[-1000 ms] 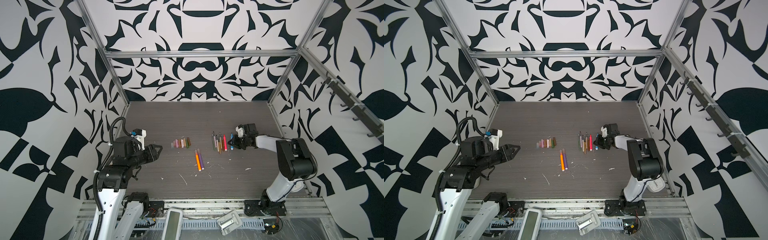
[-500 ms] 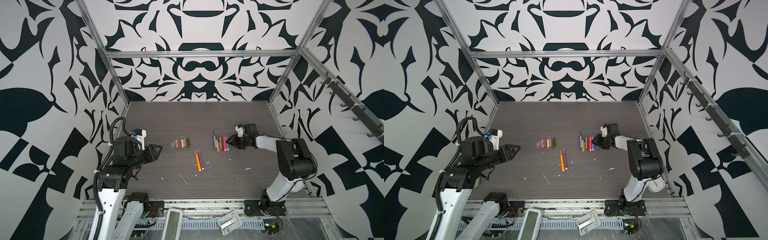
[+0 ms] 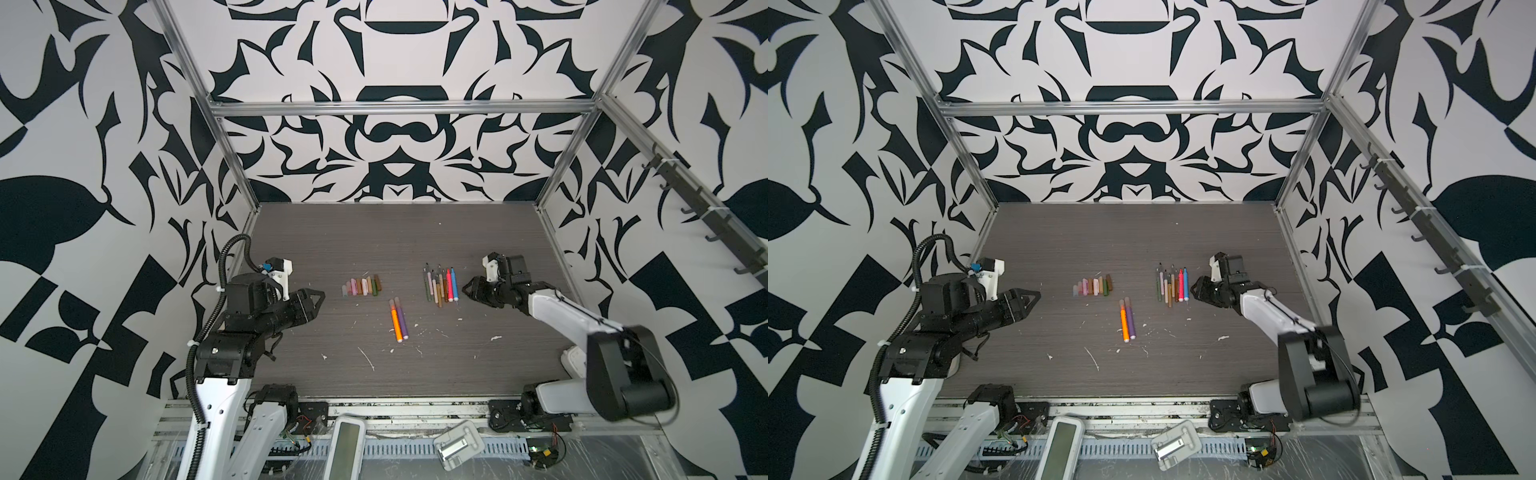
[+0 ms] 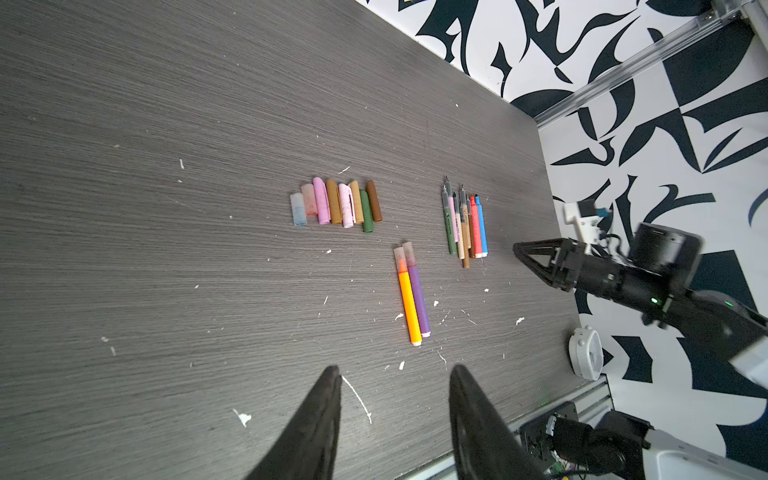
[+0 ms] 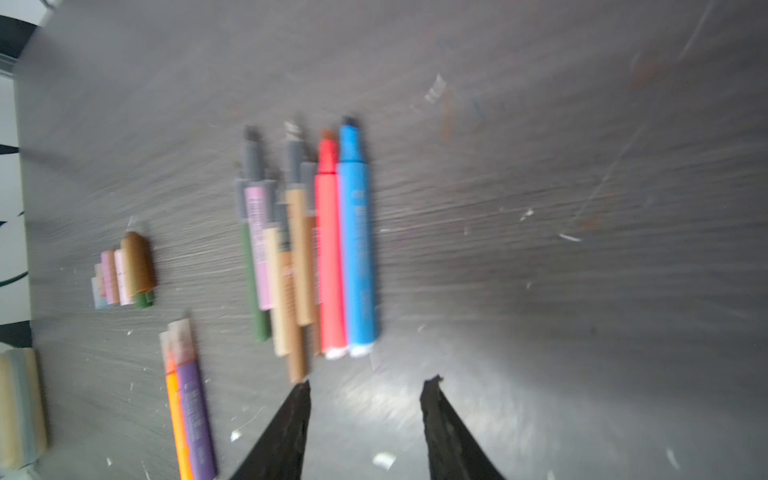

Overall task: Open the pen caps
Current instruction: 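Move the right gripper to the purple marker and grasp its body, then raise the purple marker upright while the left gripper reaches over its cap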

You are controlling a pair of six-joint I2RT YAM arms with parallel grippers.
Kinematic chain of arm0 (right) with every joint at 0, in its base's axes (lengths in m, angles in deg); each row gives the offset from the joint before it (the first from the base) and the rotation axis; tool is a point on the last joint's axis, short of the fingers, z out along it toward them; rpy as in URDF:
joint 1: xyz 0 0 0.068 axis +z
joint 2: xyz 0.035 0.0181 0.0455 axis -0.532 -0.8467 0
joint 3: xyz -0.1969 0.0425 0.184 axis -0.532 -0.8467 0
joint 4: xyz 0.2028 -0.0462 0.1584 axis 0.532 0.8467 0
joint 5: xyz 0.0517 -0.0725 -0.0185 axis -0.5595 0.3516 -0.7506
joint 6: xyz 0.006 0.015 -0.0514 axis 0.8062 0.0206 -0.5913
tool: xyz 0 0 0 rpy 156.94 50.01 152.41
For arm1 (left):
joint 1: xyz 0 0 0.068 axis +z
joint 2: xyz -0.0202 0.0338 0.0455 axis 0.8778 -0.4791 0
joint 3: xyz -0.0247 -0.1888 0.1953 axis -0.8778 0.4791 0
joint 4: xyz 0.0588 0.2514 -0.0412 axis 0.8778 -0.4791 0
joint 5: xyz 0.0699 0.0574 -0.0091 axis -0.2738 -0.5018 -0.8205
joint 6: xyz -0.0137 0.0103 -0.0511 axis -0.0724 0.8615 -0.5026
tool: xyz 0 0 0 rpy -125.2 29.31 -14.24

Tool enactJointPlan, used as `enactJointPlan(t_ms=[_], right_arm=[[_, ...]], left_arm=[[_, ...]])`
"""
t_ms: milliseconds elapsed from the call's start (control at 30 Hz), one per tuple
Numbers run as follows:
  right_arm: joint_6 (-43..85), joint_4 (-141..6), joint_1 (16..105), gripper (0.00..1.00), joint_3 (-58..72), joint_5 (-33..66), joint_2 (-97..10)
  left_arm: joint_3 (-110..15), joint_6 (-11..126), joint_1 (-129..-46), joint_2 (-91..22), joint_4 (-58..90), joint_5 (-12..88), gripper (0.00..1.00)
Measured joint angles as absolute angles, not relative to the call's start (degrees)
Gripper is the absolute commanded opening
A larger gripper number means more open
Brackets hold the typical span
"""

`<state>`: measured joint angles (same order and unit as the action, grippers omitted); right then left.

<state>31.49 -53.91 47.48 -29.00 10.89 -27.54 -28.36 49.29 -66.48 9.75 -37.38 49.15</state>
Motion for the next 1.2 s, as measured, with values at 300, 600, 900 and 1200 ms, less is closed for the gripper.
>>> enactJointPlan(t_ms=[300, 600, 900, 1200], right_arm=[[41.9, -52.7, 85.5, 0.35, -27.7, 25.6, -34.1], [45.0, -49.6, 91.9, 0.32, -17.7, 33.2, -50.0], [45.4, -47.4, 91.9, 0.27, -12.0, 36.3, -54.5], [45.5, -43.0, 91.9, 0.2, -6.2, 39.2, -61.0]], left_arm=[[-28.4, 49.3, -66.5, 9.9, -37.4, 49.0, 0.46], [-28.3, 49.3, -66.5, 10.4, -37.4, 49.0, 0.46], [-28.3, 49.3, -66.5, 10.8, -37.4, 48.9, 0.46], [-28.3, 49.3, -66.5, 11.5, -37.4, 48.8, 0.46]])
